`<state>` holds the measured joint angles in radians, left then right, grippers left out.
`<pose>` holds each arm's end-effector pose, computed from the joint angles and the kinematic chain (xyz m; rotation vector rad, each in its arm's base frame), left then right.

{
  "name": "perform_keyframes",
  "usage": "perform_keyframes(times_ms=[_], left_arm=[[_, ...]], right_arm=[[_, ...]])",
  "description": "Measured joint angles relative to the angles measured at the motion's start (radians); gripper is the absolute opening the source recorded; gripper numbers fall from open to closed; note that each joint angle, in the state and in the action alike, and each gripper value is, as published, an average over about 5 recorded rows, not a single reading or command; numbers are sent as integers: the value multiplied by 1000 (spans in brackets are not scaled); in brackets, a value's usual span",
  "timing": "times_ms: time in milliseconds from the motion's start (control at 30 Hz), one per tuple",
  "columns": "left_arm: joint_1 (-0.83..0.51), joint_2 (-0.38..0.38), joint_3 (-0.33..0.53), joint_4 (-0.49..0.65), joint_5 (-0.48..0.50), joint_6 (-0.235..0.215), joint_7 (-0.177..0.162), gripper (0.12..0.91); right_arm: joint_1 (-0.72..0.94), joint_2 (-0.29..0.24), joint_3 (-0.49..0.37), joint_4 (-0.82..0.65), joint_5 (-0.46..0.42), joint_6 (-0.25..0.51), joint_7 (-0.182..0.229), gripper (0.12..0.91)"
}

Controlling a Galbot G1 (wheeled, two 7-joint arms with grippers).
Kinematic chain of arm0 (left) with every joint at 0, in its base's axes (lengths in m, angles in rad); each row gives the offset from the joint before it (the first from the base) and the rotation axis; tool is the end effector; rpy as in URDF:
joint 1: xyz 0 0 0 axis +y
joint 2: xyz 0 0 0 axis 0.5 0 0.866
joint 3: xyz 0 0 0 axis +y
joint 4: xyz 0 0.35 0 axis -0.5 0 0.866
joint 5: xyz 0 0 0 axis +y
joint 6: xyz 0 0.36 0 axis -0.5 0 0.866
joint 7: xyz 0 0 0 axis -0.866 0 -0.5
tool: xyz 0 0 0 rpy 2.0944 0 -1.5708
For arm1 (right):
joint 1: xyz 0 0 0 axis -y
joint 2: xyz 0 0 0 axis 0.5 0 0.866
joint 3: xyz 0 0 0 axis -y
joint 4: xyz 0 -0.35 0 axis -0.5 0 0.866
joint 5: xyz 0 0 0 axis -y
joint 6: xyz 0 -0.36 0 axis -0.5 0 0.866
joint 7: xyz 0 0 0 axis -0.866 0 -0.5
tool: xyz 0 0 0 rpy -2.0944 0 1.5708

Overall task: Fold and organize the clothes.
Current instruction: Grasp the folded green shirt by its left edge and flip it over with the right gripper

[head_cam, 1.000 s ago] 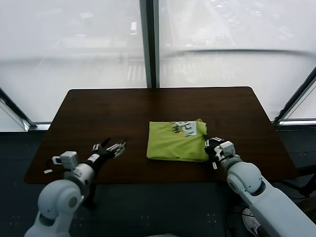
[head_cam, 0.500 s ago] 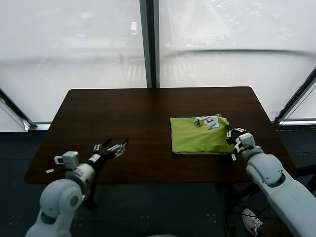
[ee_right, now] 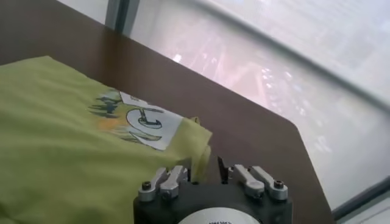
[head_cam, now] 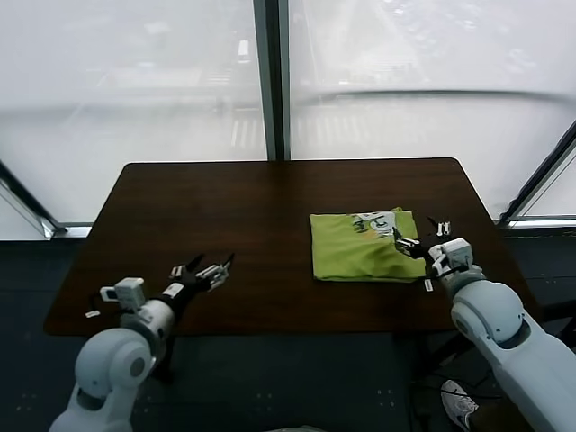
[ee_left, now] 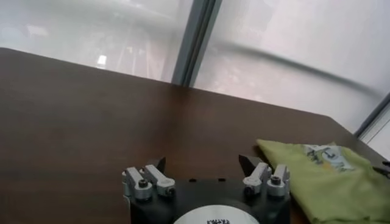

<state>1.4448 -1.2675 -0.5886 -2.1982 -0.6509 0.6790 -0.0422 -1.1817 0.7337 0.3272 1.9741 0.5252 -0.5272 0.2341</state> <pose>0.2191 0.0595 -0.2294 -0.3141 -2.6209 0.3620 0.2966 -0.1118 -0.2296 0.1648 -2.6729 0.5403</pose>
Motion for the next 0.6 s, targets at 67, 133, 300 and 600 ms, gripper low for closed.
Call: perform_keyframes(times_ms=[67, 133, 300, 600], left_arm=[[6, -3, -1, -2, 10, -1, 0, 907], [12, -7, -1, -5, 23, -4, 0, 907], [27, -15, -3, -9, 53, -13, 2, 907], [36, -35, -5, -8, 85, -28, 4, 907]], right_arm=[[8, 11, -8, 17, 20, 32, 6, 885], [27, 30, -31, 25, 18, 56, 22, 903], [104, 110, -153, 21, -45, 66, 105, 907], [256, 258, -448, -24, -83, -16, 294, 907]])
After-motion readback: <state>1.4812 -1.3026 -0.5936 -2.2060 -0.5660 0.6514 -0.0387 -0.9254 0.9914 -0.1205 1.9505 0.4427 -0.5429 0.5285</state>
